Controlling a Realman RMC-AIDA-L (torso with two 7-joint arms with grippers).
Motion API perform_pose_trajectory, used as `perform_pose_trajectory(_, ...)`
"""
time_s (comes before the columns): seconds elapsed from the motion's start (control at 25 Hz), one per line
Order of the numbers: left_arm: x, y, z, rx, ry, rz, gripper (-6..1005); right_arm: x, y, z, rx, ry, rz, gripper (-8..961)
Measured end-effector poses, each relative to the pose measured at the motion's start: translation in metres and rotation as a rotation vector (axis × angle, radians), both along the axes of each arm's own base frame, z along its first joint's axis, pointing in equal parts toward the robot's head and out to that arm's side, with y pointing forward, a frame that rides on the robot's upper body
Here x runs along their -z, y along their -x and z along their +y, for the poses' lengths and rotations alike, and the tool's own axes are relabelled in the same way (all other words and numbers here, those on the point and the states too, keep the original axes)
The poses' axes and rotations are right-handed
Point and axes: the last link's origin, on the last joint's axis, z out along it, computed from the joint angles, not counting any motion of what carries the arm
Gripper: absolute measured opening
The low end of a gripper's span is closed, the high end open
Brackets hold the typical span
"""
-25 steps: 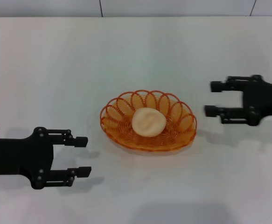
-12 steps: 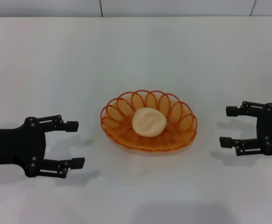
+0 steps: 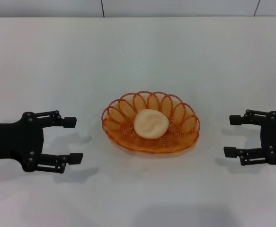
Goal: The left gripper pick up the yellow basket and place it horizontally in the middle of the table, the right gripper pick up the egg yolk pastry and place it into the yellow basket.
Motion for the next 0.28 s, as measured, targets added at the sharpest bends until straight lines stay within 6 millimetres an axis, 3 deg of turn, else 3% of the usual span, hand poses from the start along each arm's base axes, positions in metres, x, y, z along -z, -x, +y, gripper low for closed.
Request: perform_pose_trajectory(0.28, 0.0003, 0.002, 0.0016, -0.01, 0.009, 0.024, 876, -0.0024, -0.0021, 0.0003, 0.004, -0.005, -0.006, 869)
